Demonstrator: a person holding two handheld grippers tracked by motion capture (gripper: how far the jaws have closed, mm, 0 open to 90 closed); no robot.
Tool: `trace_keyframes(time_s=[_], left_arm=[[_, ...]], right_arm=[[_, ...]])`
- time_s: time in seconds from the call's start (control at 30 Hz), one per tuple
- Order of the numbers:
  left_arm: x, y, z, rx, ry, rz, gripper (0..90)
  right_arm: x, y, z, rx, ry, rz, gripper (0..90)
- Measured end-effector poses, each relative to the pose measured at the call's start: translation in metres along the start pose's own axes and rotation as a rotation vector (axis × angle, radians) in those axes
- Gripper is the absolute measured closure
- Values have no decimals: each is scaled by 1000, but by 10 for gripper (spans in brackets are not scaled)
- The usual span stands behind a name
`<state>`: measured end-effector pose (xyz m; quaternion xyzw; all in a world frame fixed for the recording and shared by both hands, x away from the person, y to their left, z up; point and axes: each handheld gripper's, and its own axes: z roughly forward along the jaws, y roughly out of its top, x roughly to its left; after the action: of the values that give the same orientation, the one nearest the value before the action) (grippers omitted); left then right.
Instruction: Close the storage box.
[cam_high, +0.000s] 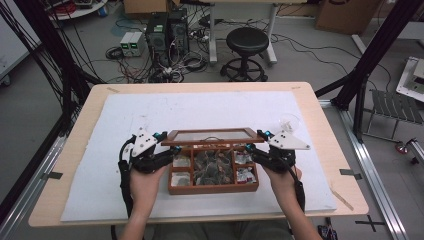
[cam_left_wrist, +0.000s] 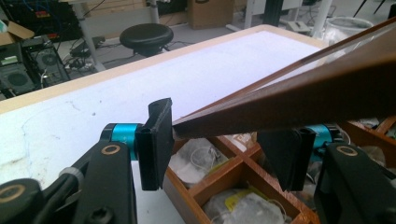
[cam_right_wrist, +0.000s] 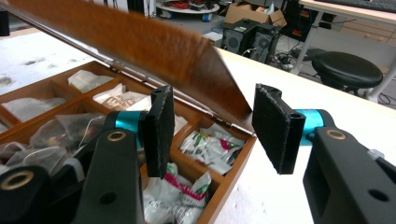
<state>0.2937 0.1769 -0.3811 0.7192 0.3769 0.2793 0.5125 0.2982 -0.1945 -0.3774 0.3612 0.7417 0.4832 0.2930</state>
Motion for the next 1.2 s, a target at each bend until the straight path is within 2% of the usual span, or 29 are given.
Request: trace_keyframes(time_s=[0.6, 0.77, 1.2], left_arm=[[-14, -21, -16, 28, -18, -31, 445], [-18, -28, -21, 38, -21, -39, 438], [-27, -42, -29, 74, -27, -27, 429]], right_arm=[[14, -20, -17, 36, 14, 7, 501], [17, -29, -22, 47, 23, 33, 500], [25, -45, -33, 67, 38, 46, 511]])
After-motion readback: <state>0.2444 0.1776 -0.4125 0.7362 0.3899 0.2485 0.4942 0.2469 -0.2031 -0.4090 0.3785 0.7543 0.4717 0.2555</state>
